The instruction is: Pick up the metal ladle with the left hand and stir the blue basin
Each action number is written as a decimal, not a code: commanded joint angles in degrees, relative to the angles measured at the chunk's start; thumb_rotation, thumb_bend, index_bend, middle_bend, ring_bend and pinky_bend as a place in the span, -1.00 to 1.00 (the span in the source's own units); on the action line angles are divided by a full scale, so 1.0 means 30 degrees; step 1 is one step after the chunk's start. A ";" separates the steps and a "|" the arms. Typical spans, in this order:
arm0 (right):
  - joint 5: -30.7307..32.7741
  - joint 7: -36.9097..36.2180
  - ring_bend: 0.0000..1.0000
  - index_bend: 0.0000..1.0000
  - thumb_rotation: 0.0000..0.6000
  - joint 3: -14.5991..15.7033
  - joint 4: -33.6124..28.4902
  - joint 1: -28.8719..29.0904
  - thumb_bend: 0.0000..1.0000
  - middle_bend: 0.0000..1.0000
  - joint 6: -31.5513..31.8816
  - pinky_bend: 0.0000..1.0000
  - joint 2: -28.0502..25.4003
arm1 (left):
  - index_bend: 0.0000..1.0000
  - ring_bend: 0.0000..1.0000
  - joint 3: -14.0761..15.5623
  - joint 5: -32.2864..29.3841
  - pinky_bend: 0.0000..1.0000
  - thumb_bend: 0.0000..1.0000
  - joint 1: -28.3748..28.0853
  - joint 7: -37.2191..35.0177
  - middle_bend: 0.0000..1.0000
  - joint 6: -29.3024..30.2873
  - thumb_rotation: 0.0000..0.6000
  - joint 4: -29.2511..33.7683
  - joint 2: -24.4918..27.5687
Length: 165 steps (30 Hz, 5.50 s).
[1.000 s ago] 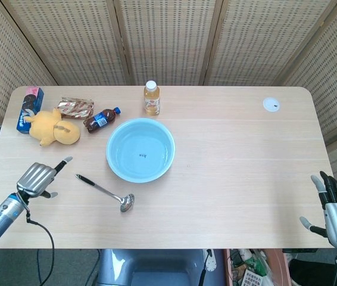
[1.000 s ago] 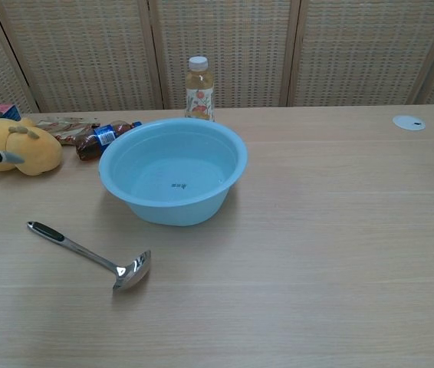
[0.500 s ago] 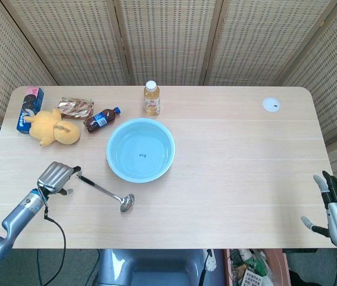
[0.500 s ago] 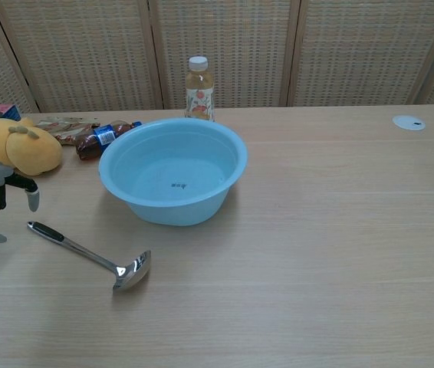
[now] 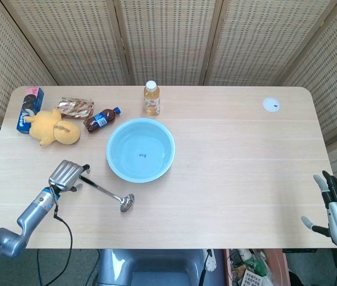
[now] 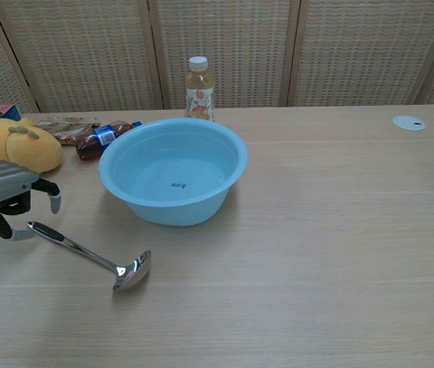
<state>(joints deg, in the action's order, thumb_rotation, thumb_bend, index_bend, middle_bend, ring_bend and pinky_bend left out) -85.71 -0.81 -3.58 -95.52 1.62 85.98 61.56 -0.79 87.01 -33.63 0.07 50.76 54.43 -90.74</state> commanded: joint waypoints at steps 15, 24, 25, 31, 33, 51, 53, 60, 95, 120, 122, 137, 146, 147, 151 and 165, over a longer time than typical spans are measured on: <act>0.0122 -0.0044 -1.00 -1.00 1.00 0.0025 -0.0026 0.0088 -1.00 -1.00 -0.0204 -1.00 -0.0047 | -0.04 0.93 0.0366 -0.0312 1.00 -0.40 -0.0326 0.0693 1.00 -0.0295 1.00 -0.0800 -0.1012; 0.0219 -0.0025 -1.00 -1.00 1.00 0.0046 0.0019 0.0148 -1.00 -1.00 -0.0361 -1.00 0.0006 | -0.04 0.93 0.0316 -0.0835 1.00 -0.40 -0.0622 0.1332 1.00 -0.1039 1.00 -0.0826 -0.1184; 0.0253 -0.0037 -1.00 -1.00 1.00 0.0039 0.0025 0.0158 -1.00 -1.00 -0.0390 -1.00 0.0008 | -0.04 0.93 0.0310 -0.0877 1.00 -0.40 -0.0666 0.1390 1.00 -0.1117 1.00 -0.0847 -0.1227; 0.0382 -0.0150 -1.00 -1.00 1.00 -0.0008 0.0059 0.0198 -1.00 -1.00 -0.0478 -1.00 -0.0014 | 0.09 0.93 0.0362 -0.1029 1.00 -0.35 -0.0783 0.1705 1.00 -0.1344 1.00 -0.0837 -0.1393; 0.0391 -0.0200 -1.00 -1.00 1.00 0.0002 0.0061 0.0204 -1.00 -1.00 -0.0509 -1.00 -0.0028 | 0.17 0.93 0.0392 -0.1162 1.00 -0.30 -0.0781 0.1878 1.00 -0.1505 1.00 -0.0874 -0.1463; 0.0344 -0.0243 -1.00 -1.00 1.00 0.0054 -0.0032 0.0198 -1.00 -1.00 -0.0483 -1.00 -0.0054 | 0.45 0.93 0.0704 -0.0718 1.00 0.06 -0.0380 0.1875 1.00 -0.0011 1.00 0.0879 0.0066; 0.0334 -0.0247 -1.00 -1.00 1.00 0.0065 -0.0045 0.0193 -1.00 -1.00 -0.0479 -1.00 -0.0063 | 0.49 0.93 0.0722 -0.0515 1.00 0.07 -0.0265 0.2496 1.00 0.0604 1.00 0.1215 0.0413; 0.0258 -0.0183 -1.00 -1.00 1.00 0.0097 -0.0115 0.0173 -1.00 -1.00 -0.0413 -1.00 -0.0062 | 0.53 0.93 0.0779 0.0029 1.00 0.08 0.0060 0.3333 1.00 0.2100 1.00 0.3584 0.1986; 0.1247 0.0565 -1.00 -1.00 1.00 -0.0312 -0.0103 0.0235 -1.00 -1.00 -0.0522 -1.00 0.0119 | 0.60 0.93 -0.4435 -0.5503 1.00 0.08 -0.3603 0.5962 1.00 0.0330 1.00 1.0105 0.7064; 0.2836 0.1154 -1.00 -1.00 1.00 -0.0800 0.0529 0.0363 -1.00 -1.00 -0.1119 -1.00 0.0454 | 0.61 0.93 -0.3958 -1.0117 1.00 0.08 -0.8592 0.9297 1.00 -0.4842 1.00 0.1842 0.2095; 0.2930 0.1061 -1.00 -1.00 1.00 -0.0842 0.0557 0.0339 -1.00 -1.00 -0.1120 -1.00 0.0412 | 0.61 0.93 -0.3804 -1.0438 1.00 0.08 -0.8909 0.9975 1.00 -0.4836 1.00 0.1613 0.1711; 0.3054 0.0178 -1.00 -1.00 1.00 -0.0986 0.0748 0.0238 -1.00 -1.00 -0.1147 -1.00 0.0143 | 0.61 0.93 -0.2647 -1.4885 1.00 0.11 -1.0642 1.5202 1.00 -0.4300 1.00 0.2039 0.0648; 0.3121 -0.0001 -1.00 -1.00 1.00 -0.1019 0.0810 0.0215 -1.00 -1.00 -0.1194 -1.00 0.0094 | 0.61 0.93 -0.2063 -1.7449 1.00 0.12 -1.1650 1.7203 1.00 -0.3730 1.00 0.2302 0.0241; 0.3136 -0.0016 -1.00 -1.00 1.00 -0.1028 0.0809 0.0216 -1.00 -1.00 -0.1203 -1.00 0.0088 | 0.61 0.93 -0.2039 -1.7573 1.00 0.12 -1.1727 1.7285 1.00 -0.3674 1.00 0.2321 0.0218; 0.3217 -0.0095 -1.00 -1.00 1.00 -0.1058 0.0838 0.0225 -1.00 -1.00 -0.1273 -1.00 0.0059 | 0.61 0.93 -0.1767 -1.8147 1.00 0.12 -1.2025 1.7822 1.00 -0.3512 1.00 0.2385 0.0165; 0.3237 -0.0357 -1.00 -1.00 1.00 -0.1086 0.0901 0.0231 -1.00 -1.00 -0.1375 -1.00 -0.0002 | 0.62 0.93 -0.0741 -2.0140 1.00 0.15 -1.3072 2.0023 1.00 -0.3095 1.00 0.2407 -0.0048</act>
<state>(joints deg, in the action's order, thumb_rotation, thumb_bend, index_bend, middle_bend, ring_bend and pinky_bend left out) -76.00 -1.88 -6.83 -92.82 2.31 81.85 61.56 -3.37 27.47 -72.30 59.31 41.53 61.70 -90.80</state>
